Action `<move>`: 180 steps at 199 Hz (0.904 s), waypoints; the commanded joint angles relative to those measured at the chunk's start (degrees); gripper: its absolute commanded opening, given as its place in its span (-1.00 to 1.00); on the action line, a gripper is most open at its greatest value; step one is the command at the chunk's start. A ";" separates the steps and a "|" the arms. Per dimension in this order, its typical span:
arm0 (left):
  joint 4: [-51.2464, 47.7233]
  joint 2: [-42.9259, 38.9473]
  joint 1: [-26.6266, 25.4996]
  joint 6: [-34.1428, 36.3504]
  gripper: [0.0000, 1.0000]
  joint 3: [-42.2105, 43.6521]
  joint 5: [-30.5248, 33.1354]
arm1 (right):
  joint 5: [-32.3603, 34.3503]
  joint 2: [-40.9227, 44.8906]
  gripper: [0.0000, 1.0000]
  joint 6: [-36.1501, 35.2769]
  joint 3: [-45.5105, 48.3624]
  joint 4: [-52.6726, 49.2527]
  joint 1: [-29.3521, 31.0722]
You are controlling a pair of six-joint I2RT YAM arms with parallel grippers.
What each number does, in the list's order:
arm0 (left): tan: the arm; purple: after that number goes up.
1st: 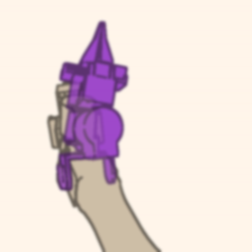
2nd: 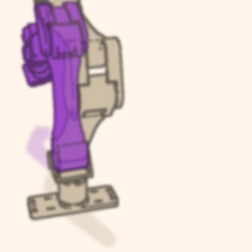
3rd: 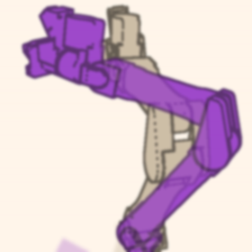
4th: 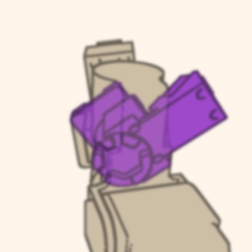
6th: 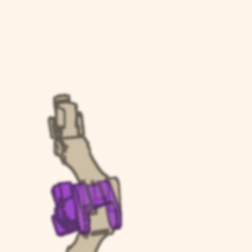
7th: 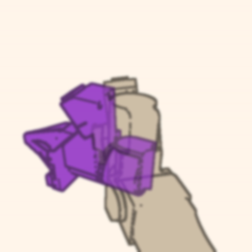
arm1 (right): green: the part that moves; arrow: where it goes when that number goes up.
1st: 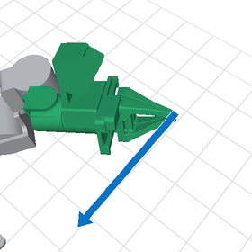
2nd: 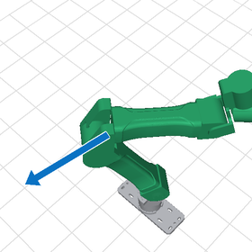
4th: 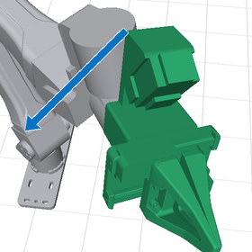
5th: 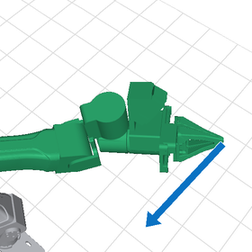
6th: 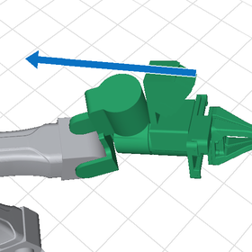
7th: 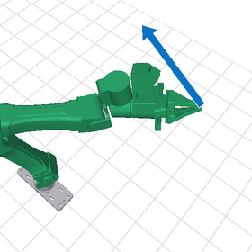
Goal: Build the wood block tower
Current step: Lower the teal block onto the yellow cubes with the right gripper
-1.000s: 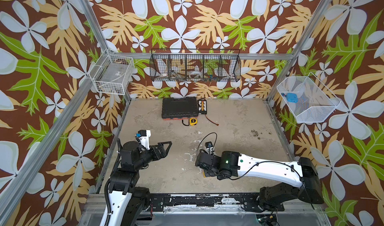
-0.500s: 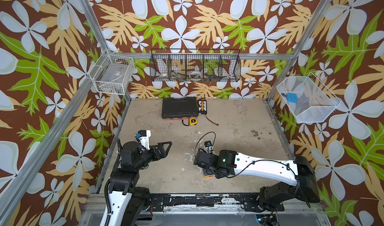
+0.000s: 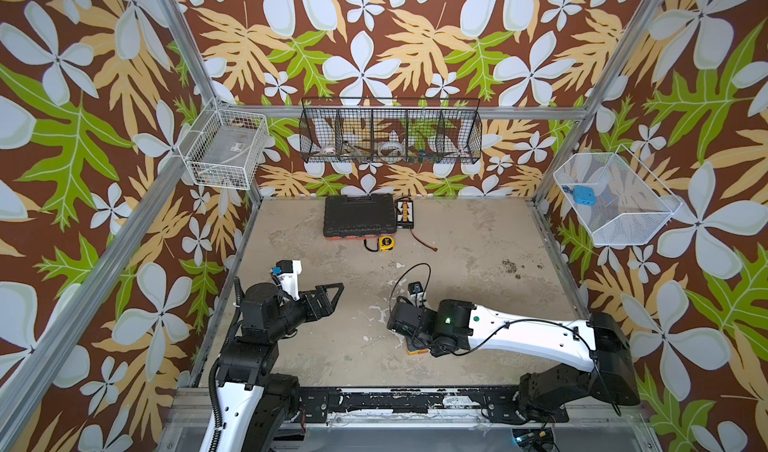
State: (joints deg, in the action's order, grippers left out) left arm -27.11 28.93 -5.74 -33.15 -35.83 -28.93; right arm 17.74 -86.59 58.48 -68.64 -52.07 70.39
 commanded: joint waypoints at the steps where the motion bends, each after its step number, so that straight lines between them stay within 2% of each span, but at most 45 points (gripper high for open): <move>1: 1.01 -0.03 0.05 0.34 1.00 0.15 -0.31 | 0.36 0.19 -0.25 0.14 0.11 -0.29 -0.08; 128: 1.06 -0.18 0.02 0.28 1.00 0.24 -0.32 | 0.78 0.98 -0.26 0.23 0.92 0.15 -0.88; 180: 1.12 -0.19 0.05 0.27 1.00 0.23 -0.19 | 0.21 0.89 -0.18 0.10 0.75 0.59 -0.92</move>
State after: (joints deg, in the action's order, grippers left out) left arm -27.09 28.80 -5.72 -33.15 -35.62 -28.93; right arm 17.76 -85.84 58.48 -67.83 -51.37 69.43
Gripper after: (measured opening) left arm 0.998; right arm 0.415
